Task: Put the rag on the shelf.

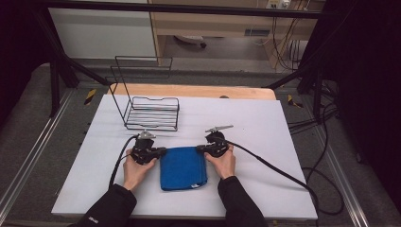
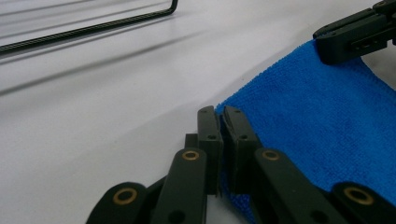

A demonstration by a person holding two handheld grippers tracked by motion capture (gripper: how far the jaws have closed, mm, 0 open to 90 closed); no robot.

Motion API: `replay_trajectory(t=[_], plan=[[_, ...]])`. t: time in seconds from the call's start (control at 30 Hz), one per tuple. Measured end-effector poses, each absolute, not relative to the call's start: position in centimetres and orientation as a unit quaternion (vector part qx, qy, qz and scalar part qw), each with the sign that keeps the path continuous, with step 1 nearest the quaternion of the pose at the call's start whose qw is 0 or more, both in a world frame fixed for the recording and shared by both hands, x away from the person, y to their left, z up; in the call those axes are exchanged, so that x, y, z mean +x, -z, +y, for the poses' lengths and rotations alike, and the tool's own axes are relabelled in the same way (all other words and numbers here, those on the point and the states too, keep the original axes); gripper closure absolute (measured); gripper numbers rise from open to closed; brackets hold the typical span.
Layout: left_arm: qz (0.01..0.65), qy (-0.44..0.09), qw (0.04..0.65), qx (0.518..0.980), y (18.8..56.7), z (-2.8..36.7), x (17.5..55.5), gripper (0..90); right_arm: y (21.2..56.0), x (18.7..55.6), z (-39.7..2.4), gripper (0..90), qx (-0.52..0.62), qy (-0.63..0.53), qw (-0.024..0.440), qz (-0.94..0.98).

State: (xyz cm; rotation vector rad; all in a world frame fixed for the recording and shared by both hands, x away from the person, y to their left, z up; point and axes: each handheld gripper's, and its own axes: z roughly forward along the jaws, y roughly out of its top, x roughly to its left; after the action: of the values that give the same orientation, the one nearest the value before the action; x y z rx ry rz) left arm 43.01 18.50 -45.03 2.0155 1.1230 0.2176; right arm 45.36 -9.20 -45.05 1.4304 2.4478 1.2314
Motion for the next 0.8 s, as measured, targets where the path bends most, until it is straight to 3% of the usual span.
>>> replay_trajectory(t=[0.8], plan=[[0.416,-0.107,0.471,0.77,41.1,20.0,40.7,86.1,40.7,42.0,-10.0,83.8,0.417,-0.488,0.078,0.763]])
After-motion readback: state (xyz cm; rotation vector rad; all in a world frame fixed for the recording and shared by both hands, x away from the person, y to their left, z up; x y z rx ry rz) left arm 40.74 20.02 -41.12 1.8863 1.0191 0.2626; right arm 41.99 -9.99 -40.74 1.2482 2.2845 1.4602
